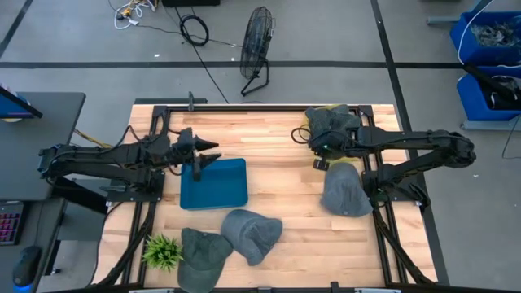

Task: Pick & Place hat
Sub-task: Put the green cap into the yellow bin

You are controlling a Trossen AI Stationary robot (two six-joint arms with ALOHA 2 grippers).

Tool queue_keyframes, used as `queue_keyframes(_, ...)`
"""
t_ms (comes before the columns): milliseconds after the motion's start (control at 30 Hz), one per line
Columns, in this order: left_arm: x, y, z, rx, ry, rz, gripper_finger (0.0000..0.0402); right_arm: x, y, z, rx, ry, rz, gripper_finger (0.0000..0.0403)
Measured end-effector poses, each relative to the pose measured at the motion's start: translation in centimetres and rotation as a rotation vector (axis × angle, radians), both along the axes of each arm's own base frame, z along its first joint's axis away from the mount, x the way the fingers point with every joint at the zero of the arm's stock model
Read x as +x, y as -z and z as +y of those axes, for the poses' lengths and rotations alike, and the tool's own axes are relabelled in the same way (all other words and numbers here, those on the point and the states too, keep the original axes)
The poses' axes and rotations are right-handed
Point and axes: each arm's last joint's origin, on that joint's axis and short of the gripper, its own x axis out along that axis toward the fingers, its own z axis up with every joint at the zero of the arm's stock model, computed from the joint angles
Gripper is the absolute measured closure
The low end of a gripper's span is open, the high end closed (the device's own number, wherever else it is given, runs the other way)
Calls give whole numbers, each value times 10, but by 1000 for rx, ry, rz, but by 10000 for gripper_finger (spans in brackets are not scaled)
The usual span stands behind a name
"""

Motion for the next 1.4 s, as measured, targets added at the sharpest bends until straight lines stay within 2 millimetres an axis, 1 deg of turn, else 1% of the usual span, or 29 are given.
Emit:
queue_keyframes(133,4,-5,-10,-4,156,-56,200,7,-2,5,128,-52,-94,285)
queue_keyframes(233,9,0,-22,-13,235,-27,200,13,-1,8,227,-103,-142,289)
queue_keyframes(300,14,5,-32,-16,286,7,200,17,-2,9,261,-132,-178,289)
queue_keyframes(433,25,17,-56,-51,393,81,200,24,-3,9,273,-159,-225,289)
queue_keyframes(567,35,26,-87,-100,506,164,200,29,-4,8,252,-181,-255,289)
queue_keyframes(667,39,35,-110,-119,570,263,200,31,-5,7,227,-211,-269,289)
queue_keyframes(767,43,46,-127,-166,583,423,200,33,-7,7,212,-226,-288,289)
queue_keyframes(900,46,62,-145,-261,531,627,200,34,-8,7,203,-234,-304,289)
queue_keyframes(1033,50,74,-162,-437,497,729,200,34,-9,7,203,-234,-305,289)
queue_keyframes(1167,48,85,-180,-634,446,838,200,34,-9,7,202,-234,-306,289)
queue_keyframes(1300,41,97,-202,-714,420,920,200,34,-9,7,202,-234,-305,289)
queue_keyframes(1400,39,100,-221,-730,457,929,200,34,-9,7,202,-234,-305,289)
